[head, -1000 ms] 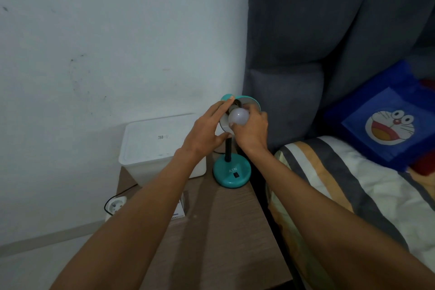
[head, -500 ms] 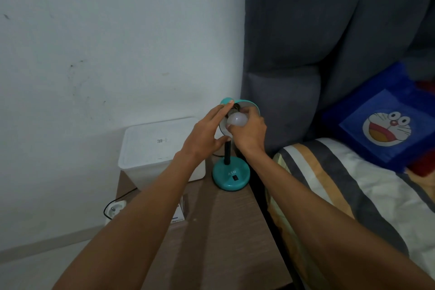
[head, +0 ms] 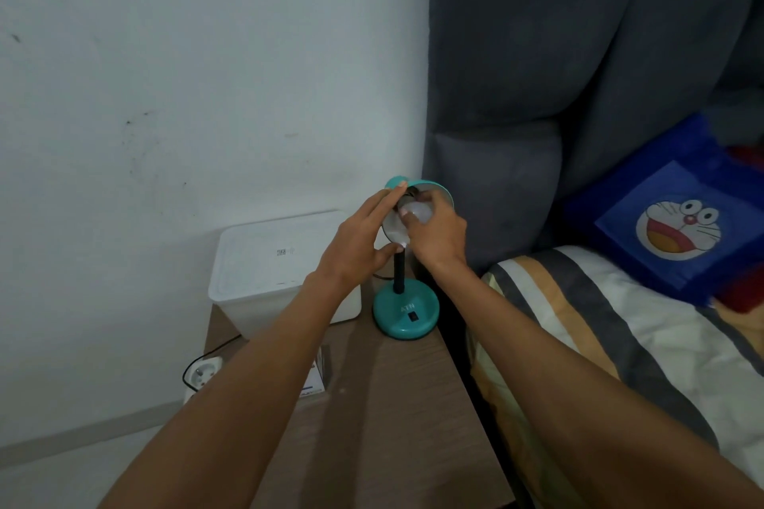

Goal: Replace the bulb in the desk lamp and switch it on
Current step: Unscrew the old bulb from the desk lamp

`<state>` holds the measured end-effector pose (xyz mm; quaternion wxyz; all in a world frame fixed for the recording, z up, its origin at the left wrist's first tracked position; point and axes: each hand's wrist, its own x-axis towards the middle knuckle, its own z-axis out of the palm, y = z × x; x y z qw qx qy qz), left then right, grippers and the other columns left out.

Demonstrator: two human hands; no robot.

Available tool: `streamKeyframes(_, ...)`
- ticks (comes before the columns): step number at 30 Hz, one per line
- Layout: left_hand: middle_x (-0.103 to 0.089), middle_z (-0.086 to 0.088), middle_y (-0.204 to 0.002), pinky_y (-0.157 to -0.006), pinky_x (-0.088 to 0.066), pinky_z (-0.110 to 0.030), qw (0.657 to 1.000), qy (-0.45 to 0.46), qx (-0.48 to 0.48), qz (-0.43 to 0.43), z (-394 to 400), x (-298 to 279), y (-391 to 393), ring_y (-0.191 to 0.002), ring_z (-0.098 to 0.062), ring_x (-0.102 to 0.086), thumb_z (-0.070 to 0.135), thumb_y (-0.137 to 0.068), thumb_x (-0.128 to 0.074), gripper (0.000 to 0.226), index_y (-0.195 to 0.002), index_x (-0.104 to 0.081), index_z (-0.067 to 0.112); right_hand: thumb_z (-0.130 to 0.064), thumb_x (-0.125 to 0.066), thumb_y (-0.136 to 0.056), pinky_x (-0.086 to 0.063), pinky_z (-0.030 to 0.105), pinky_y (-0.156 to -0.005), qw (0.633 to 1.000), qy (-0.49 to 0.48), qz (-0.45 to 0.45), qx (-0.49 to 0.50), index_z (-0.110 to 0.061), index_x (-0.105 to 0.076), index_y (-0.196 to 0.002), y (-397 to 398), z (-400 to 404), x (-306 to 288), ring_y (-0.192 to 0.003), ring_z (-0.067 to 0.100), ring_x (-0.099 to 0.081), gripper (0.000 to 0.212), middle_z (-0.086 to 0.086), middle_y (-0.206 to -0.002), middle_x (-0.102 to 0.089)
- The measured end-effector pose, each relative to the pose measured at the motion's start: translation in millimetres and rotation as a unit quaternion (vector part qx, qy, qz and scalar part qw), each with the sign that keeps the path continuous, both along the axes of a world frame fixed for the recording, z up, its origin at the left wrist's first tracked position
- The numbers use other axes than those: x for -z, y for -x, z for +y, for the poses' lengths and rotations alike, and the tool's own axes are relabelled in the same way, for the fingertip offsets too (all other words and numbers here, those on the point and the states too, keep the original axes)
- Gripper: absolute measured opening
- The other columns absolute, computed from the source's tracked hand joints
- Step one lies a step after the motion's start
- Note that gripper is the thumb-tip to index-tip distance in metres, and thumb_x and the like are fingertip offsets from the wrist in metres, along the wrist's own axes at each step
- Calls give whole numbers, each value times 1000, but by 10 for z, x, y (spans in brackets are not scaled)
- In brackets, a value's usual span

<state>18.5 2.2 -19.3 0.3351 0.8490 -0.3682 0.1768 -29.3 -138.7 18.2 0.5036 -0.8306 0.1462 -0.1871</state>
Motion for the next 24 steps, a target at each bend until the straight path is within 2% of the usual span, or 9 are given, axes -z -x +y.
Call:
streamKeyframes(5,-43,-4,-161,-110,-52,-43,1000,-5,-4,4,-13,5,6,-143,-23,-49,10,-81,-87,99,-161,-31,24,-23,-85,-77,-53,33,-87,999,22,8,23,-10,-57,-125,20,-2,27,-109,27,-64,57,10,-122,-65)
streamKeyframes(8,-44,-5,-160,-109,-52,-43,1000,-2,-3,3,-18,2,1,-142,-23,-49,10,-80,-86,97,-160,-32,20,-27,-83,-80,-50,29,-80,1000,7,19,16,-13,-57,-126,45,-17,37,-106,27,-64,55,10,-120,-65)
streamKeyframes(13,-44,-6,-160,-111,-51,-41,1000,-1,-1,-1,-20,3,9,-142,-23,-49,12,-82,-86,95,-160,-33,19,-13,-80,-81,-52,34,-88,1000,17,10,-3,-21,-52,-133,41,-36,37,-115,28,-60,59,10,-127,-60)
streamKeyframes(17,-44,-6,-160,-111,-51,-42,1000,-4,-2,-2,-19,13,-3,-142,-24,-51,12,-83,-86,94,-160,-33,18,-28,-72,-89,-50,34,-90,1000,24,-15,-4,-23,-56,-131,53,-5,61,-114,27,-60,45,9,-127,-62)
streamKeyframes(22,-44,-6,-160,-110,-51,-44,1000,0,-3,0,-22,13,0,-143,-24,-49,12,-84,-85,93,-160,-32,19,-19,-82,-80,-47,40,-100,996,88,16,30,-13,-46,-138,16,25,79,-124,31,-50,69,13,-136,-49)
streamKeyframes(24,-43,-6,-161,-110,-51,-44,1000,1,-2,2,-15,10,-11,-143,-23,-49,11,-83,-84,94,-160,-32,18,-20,-82,-81,-48,39,-98,997,74,20,30,-12,-47,-137,18,24,62,-122,31,-52,67,14,-134,-50)
